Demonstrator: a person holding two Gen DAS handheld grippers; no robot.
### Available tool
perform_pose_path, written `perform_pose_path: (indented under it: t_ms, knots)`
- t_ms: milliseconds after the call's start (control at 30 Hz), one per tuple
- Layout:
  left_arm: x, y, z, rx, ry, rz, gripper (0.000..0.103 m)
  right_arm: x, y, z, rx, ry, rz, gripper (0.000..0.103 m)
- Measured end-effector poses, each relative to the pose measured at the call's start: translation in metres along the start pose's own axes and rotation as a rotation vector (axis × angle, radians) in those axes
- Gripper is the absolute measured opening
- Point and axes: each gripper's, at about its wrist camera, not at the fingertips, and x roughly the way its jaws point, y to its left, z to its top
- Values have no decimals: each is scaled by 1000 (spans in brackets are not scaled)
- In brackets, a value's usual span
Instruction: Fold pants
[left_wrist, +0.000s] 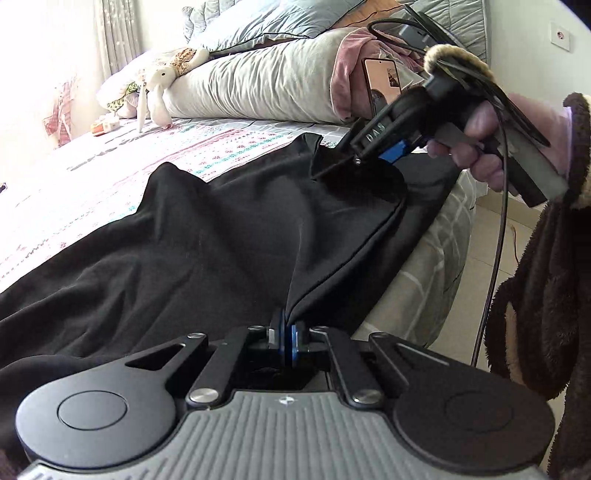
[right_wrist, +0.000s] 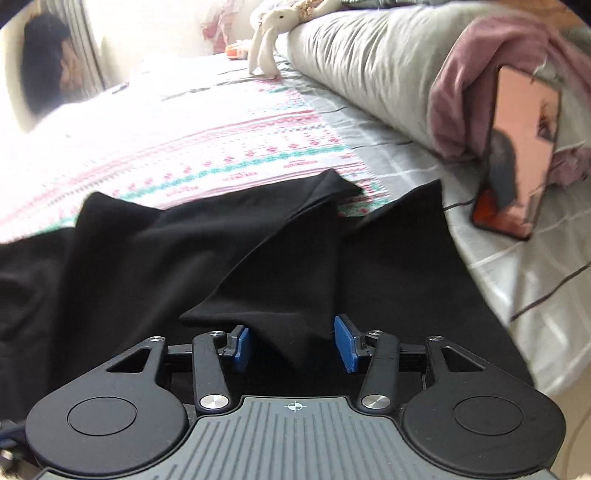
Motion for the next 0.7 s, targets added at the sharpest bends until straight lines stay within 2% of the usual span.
perform_pose_path:
  t_ms: [267,433,533,600,633,700]
  knots:
    - [0,8,2,-59,12,-24,19,27,-9,28,154,-21,114,47]
    - [0,8,1,-66,8,-27,19,45,-20,49,311,-24,136,51]
    - [0,9,1,-70,7,-24,19,54,-17,58,343,-53,129,52]
    - [-1,10,0,-74,-5,2,19,60,-10,63,320,-78,131,27]
    - [-3,10,0,-76,-20,38,19,64,-6,66,303,-80,135,10]
    - [-9,14,3,-77,-61,90,18,64,4,71,291,-107,154,10]
